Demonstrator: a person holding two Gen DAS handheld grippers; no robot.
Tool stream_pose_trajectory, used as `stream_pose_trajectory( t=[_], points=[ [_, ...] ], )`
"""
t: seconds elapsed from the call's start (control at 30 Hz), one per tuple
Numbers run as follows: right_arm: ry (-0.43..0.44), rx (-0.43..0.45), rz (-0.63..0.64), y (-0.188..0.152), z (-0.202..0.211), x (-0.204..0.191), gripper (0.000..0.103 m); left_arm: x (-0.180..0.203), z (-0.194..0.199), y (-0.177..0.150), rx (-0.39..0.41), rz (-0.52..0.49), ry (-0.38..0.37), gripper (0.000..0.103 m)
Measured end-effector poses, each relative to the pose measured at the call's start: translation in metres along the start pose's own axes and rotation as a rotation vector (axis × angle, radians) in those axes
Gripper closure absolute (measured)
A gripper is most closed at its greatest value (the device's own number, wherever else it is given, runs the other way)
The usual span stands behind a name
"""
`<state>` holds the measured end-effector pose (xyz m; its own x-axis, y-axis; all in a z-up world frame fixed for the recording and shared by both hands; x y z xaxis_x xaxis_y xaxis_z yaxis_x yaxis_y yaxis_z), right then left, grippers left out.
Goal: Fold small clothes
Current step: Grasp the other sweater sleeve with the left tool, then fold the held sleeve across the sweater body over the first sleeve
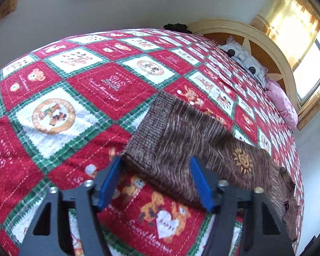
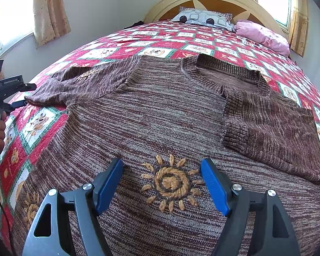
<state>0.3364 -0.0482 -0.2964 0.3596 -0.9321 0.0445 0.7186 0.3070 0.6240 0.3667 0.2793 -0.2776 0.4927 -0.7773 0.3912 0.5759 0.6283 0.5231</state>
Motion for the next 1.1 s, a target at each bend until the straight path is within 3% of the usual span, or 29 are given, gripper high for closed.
stream_pose_trajectory(
  t=[0.07, 0.17, 0.2, 0.23, 0.27, 0.37, 0.67, 0.87, 1.1],
  points=[
    [0.001, 0.0, 0.0, 0.0, 0.0, 0.001, 0.027, 0.001, -0.003, 0.002, 0.003, 0.009, -0.01, 0.057],
    [0.001, 0.0, 0.0, 0.0, 0.0, 0.0, 0.027, 0.0, -0.006, 0.005, 0.01, 0.031, -0.034, 0.059],
    [0.002, 0.001, 0.0, -0.001, 0.0, 0.0, 0.027, 0.0, -0.007, 0.005, 0.012, 0.03, -0.036, 0.065],
    [0.001, 0.001, 0.0, 0.0, 0.0, 0.0, 0.027, -0.002, -0.009, 0.006, 0.013, 0.026, -0.029, 0.085],
    [0.001, 0.0, 0.0, 0.0, 0.0, 0.0, 0.027, -0.003, -0.011, 0.007, 0.003, 0.029, -0.037, 0.097],
    [0.001, 0.001, 0.0, 0.0, 0.0, 0.0, 0.027, -0.004, -0.012, 0.008, -0.004, 0.051, -0.082, 0.095],
    [0.009, 0.006, -0.007, 0.001, 0.002, 0.001, 0.027, 0.025, 0.004, 0.018, 0.027, -0.032, -0.12, 0.096],
    [0.041, 0.023, -0.034, 0.004, 0.004, 0.002, 0.027, 0.08, 0.027, 0.026, 0.07, -0.141, -0.18, 0.096],
    [0.116, 0.071, -0.19, 0.012, 0.024, 0.025, 0.027, 0.152, 0.051, 0.016, 0.077, -0.248, -0.283, 0.096]
  ],
)
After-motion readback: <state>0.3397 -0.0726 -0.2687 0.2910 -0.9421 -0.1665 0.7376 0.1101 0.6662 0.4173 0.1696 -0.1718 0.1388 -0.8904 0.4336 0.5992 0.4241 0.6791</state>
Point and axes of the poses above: each gripper's, at about its wrist camera, not at the fingertips, and z roughly against the way its jaws point, x to its right, y to its top, the point moved 10 cm from there along -z, roughly the way its jaws point, and after that the axes turned 2 degrees about -x, right-handed, at the moved point
